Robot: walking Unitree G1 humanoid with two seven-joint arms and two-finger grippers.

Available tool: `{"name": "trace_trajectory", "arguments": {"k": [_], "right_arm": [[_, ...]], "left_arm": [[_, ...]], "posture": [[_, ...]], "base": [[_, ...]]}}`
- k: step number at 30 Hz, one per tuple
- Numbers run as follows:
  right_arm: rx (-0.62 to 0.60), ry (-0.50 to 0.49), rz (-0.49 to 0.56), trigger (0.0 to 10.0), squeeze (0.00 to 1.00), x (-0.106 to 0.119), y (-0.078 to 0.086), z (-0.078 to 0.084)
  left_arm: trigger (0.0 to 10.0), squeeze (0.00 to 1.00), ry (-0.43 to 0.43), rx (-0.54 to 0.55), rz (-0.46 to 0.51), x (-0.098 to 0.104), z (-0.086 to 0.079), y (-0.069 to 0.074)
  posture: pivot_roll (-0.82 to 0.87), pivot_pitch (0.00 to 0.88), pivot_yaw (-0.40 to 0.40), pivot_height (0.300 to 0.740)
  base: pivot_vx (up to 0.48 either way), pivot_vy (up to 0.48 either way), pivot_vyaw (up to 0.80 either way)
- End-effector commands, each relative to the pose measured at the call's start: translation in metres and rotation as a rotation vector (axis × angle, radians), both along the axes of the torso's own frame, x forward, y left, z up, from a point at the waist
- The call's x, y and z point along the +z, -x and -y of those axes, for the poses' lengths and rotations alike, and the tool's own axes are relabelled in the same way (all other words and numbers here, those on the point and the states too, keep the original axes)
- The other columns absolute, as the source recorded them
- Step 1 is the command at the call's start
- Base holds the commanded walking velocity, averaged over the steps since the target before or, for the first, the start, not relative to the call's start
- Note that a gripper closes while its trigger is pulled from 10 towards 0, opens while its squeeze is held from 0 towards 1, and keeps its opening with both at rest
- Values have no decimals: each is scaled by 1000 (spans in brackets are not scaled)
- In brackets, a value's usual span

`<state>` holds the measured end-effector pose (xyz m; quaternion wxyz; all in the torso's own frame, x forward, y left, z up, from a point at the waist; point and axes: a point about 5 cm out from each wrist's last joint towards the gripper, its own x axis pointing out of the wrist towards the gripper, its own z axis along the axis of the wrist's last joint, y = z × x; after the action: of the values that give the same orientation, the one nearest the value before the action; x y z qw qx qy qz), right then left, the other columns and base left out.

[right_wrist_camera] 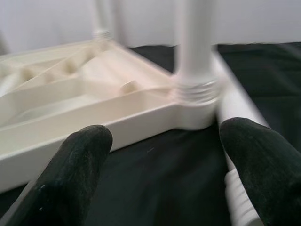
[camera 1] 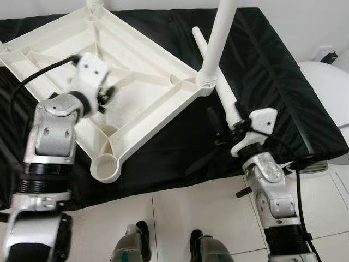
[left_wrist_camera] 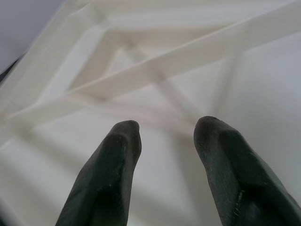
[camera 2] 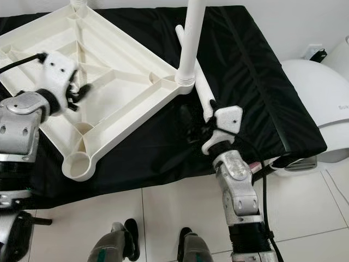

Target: Building children table

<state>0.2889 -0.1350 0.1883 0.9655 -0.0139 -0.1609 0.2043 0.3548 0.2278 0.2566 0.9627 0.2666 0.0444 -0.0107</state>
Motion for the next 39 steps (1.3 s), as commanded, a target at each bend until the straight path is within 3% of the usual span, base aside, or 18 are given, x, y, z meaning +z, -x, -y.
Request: {"name": "trace_trajectory", "arguments": {"k": [1,6,9,17,22,30,36,39], "right_arm": [[20,13,-18,10000,0,-3,3,0],[69,38,-30,10000,0,-6,6,-2],[106,55,-37,10000,0,-6,9,-3],[117,54,-49,10000,0,-4,9,-3],[118,49,-67,10000,0,-4,9,-3],[78,33,-176,10000,0,-12,-6,-8],[72,35,-186,10000,0,-12,-11,-9],[13,78,-204,10000,0,-13,-24,-6]], "left_arm": [[10000,0,-16,51,10,-2,-5,-1],[10000,0,-85,135,-2,-6,-23,-3],[10000,0,-178,155,-59,-16,-33,-5],[10000,0,-279,106,-139,-33,-31,-6],[10000,0,-331,33,-180,-41,-22,-3],[10000,0,-405,-269,-262,-54,16,9],[10000,0,-413,-345,-284,-59,26,16],[10000,0,-409,-414,-317,-65,34,25]], "posture": [[-21,205,-8,740],[-25,204,-5,740],[-22,210,2,740],[-21,215,6,740],[-12,225,15,740],[-2,232,9,740],[2,233,6,740],[9,238,1,740]], "base": [[0,0,0],[0,0,0],[0,0,0],[0,0,0],[0,0,0],[0,0,0],[0,0,0],[0,0,0]]}}
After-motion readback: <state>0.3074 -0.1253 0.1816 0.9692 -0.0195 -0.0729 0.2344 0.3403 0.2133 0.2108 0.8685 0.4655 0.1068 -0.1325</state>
